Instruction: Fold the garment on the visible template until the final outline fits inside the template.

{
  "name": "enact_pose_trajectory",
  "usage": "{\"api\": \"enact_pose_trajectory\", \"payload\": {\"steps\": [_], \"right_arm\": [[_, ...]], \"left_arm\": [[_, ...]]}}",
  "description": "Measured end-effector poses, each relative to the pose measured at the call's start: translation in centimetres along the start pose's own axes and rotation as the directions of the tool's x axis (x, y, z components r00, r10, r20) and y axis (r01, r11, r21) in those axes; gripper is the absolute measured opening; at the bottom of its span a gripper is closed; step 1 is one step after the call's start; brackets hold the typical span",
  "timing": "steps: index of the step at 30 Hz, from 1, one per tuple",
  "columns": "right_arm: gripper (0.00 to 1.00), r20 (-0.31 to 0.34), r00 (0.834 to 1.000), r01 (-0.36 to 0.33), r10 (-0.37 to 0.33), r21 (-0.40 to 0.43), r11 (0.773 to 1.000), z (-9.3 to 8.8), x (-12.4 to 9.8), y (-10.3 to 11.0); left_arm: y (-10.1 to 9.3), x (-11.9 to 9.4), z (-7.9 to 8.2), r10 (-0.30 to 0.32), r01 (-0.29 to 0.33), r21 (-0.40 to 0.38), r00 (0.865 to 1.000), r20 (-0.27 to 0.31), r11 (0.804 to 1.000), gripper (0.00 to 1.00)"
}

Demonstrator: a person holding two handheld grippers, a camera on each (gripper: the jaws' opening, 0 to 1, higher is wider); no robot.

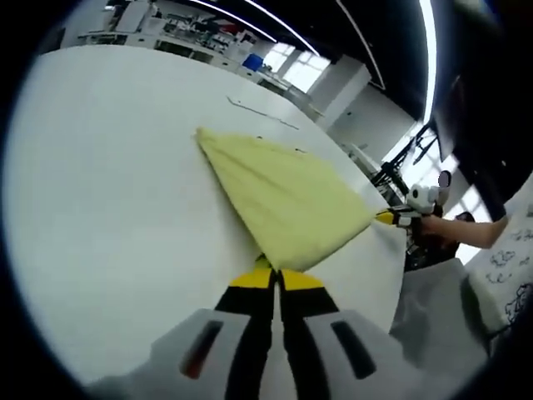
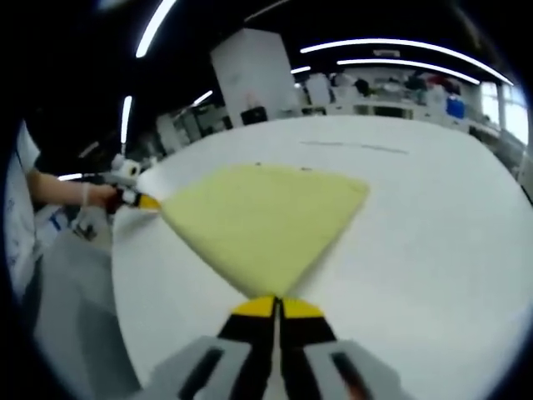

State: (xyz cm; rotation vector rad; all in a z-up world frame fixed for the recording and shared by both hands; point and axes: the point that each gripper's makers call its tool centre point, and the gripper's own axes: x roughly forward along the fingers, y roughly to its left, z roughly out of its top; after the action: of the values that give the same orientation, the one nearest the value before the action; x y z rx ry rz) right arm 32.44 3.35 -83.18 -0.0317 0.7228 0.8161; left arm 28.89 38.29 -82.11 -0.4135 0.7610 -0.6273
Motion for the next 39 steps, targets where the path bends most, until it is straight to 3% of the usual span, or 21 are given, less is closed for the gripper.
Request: {"api": "enact_pose_trajectory", "payload": {"steps": [7,22,32,39], "right_arm": [[0.0,-0.007,1.0,-0.023,0.023,0.016,1.0,-0.1,-1.0,0.5],[0.0,-0.043,0.997,-0.059,0.062,0.06,0.996,-2.7,-2.9,2.9],[0.0,-0.041,0.997,-0.053,0.058,0.106,0.993,-2.2,-3.2,2.6],[0.0,0.012,1.0,-0.024,0.023,0.083,0.996,-0.8,-5.0,2.6]], "left_arm": [[0.4,-0.1,-0.4,0.01,-0.01,0.001,1.0,-0.015,1.0,0.0],[0.1,-1.4,-3.6,-0.006,0.005,-0.008,0.999,-0.048,1.0,0.0],[-0.1,-1.7,-3.7,0.001,0.0,0.023,0.998,-0.055,1.0,0.0],[-0.7,-3.2,-2.4,0.026,-0.025,0.091,1.0,-0.001,0.995,0.19]]}}
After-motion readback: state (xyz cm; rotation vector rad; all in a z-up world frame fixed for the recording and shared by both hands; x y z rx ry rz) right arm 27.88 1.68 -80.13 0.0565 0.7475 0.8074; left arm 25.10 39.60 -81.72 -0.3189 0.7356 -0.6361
